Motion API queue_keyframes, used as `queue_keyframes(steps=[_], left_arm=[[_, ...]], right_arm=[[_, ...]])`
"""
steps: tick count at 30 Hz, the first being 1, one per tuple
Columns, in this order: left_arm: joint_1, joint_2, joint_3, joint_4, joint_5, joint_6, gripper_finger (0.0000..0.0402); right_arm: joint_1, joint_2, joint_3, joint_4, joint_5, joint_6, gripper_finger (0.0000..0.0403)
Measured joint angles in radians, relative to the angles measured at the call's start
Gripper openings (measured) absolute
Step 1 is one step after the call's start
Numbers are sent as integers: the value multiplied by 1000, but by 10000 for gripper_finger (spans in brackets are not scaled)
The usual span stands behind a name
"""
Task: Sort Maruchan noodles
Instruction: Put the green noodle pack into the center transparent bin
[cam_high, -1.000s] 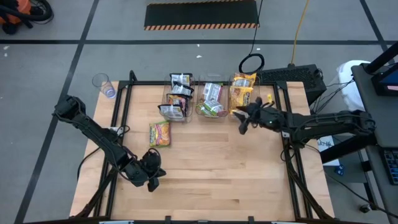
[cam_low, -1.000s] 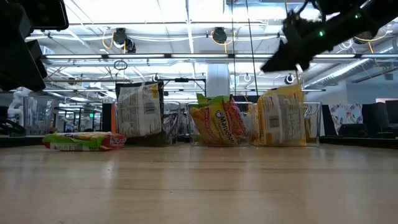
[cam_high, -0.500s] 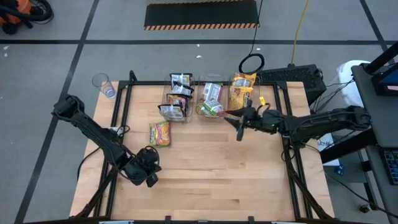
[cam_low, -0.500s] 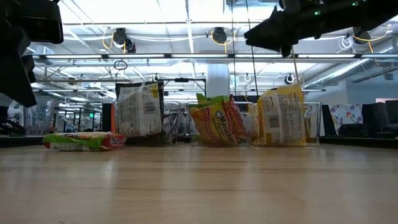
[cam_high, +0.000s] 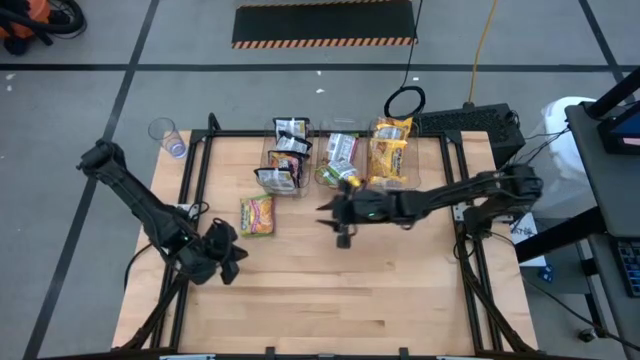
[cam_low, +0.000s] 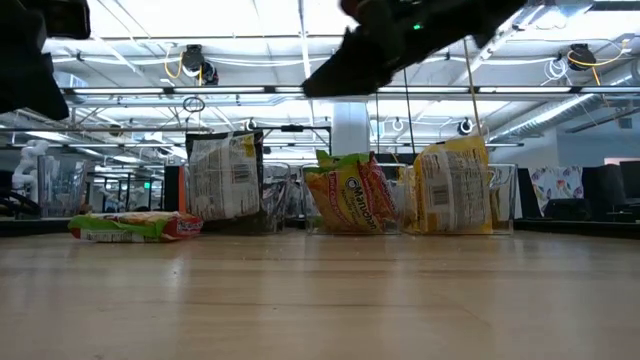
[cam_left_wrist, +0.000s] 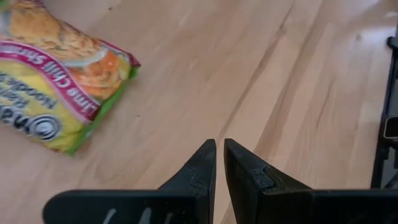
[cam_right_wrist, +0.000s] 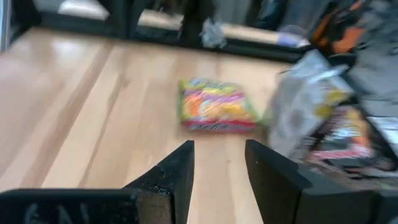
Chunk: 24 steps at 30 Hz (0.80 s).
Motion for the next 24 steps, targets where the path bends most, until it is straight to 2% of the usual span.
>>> queue_keyframes(steps=[8,15,19,24], left_arm=[[-37,-107,0,-106,-5,-19,37],[-72,-138,0,-120,-5,-16,37],[-100,-136,0,-116,-4,-17,37],[-137,-136,0,-113,-5,-30,37]], right_arm=[[24,259,267,-113,-104,-172,139],[26,475,476,-163,-102,-335,139],[10,551,535,-176,-54,-380,139],[-15,622,561,-167,-54,-433,139]])
